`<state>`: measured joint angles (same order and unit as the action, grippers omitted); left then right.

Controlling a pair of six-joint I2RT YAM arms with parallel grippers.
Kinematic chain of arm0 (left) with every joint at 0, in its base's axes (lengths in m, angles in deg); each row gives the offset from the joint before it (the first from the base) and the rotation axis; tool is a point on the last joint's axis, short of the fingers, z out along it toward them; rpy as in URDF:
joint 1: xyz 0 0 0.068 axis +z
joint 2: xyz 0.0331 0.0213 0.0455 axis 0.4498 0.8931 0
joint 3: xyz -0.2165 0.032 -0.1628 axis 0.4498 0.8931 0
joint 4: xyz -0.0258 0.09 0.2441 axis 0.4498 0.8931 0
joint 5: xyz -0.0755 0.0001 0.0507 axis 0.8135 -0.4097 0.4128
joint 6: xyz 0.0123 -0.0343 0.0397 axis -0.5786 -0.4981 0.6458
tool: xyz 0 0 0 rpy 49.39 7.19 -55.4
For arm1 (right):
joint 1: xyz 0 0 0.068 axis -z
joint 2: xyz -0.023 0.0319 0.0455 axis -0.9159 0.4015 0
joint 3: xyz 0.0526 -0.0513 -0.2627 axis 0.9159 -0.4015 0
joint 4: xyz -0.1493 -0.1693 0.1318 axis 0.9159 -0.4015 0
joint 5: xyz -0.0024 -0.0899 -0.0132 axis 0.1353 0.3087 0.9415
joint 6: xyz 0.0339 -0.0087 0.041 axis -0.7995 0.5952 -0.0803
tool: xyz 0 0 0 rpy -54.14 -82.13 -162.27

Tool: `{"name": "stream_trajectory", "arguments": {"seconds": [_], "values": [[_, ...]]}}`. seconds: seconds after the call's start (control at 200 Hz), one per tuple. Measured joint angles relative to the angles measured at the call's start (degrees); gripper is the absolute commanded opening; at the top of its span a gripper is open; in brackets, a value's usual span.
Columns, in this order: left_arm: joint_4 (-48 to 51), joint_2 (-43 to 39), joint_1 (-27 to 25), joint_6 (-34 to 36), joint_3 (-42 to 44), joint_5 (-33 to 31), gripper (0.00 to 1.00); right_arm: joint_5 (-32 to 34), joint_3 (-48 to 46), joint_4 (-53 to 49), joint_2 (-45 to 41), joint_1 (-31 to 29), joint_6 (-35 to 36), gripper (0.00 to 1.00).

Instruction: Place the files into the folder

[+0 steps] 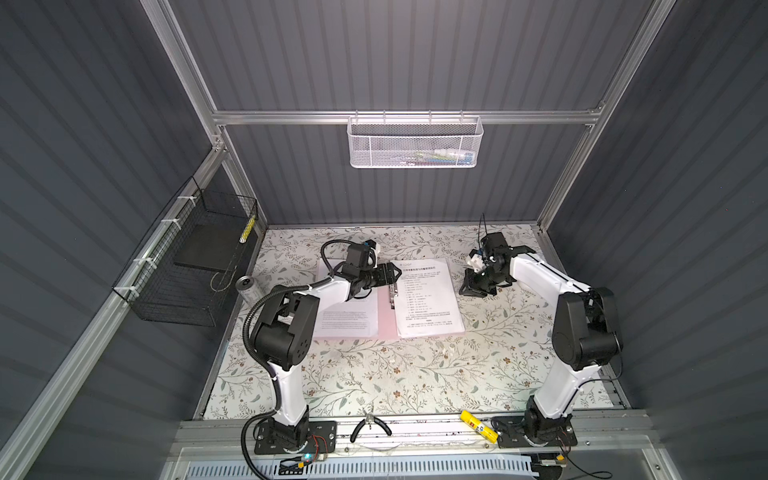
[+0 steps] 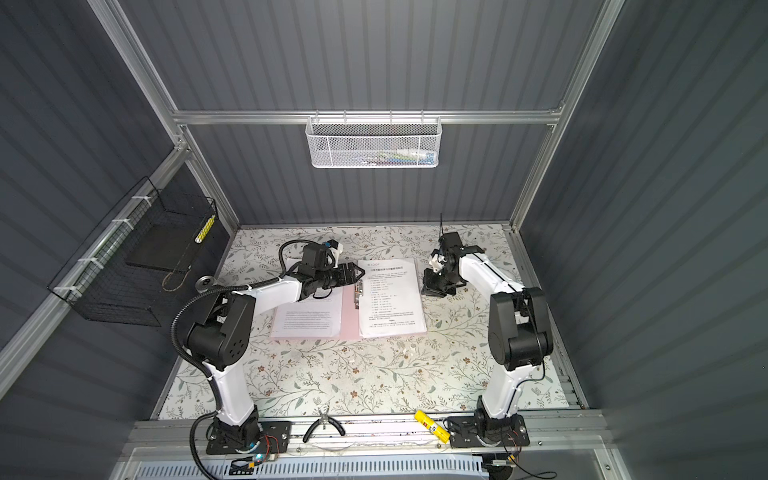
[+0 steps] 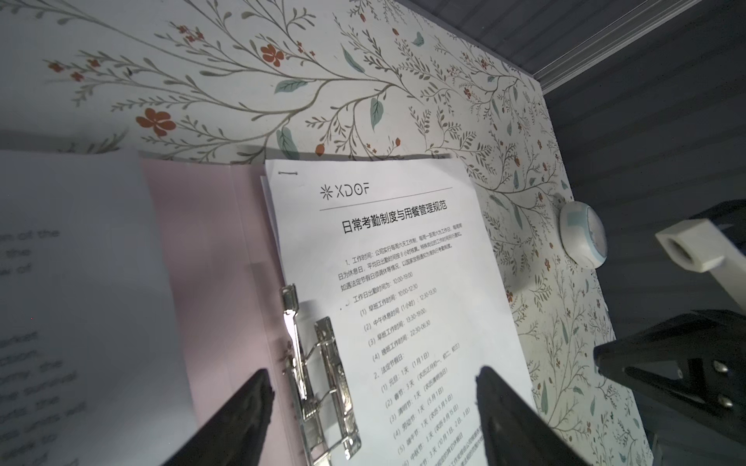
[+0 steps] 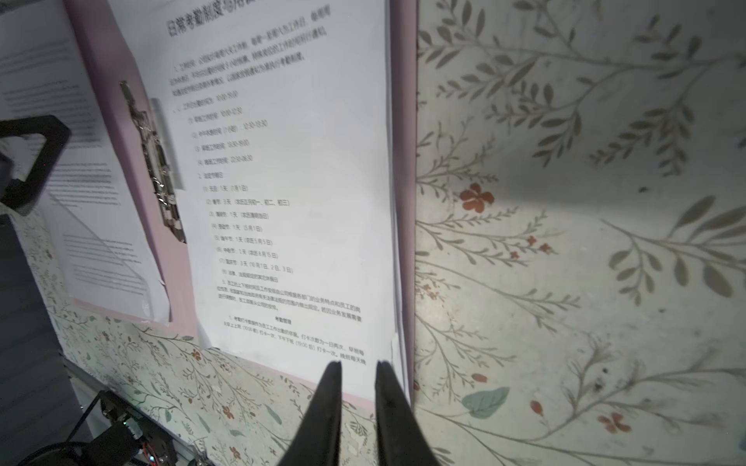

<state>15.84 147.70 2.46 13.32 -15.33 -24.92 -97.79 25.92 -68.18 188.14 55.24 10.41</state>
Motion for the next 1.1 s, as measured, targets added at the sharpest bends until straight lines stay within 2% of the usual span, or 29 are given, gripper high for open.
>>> {"name": "stream_trajectory", "arguments": {"seconds": [0.205,0.405,0.605,1.101], "values": [[0.0,0.0,0.0,0.0,0.0,0.0,0.8,3.7,-2.9,0.2,0.0,-0.2,-0.7,0.13],[0.0,0.0,0.0,0.1,0.0,-0.4,0.8,6.8,-4.3,0.3,1.1,-0.8,-0.4,0.06],[0.0,0.0,0.0,0.2,0.0,-0.4,0.8,7.9,-7.5,0.6,2.4,-2.6,-0.5,0.04],[0.0,0.0,0.0,0.2,0.3,-0.4,0.8,8.5,-7.1,1.0,4.5,-5.6,-1.0,0.03]]}}
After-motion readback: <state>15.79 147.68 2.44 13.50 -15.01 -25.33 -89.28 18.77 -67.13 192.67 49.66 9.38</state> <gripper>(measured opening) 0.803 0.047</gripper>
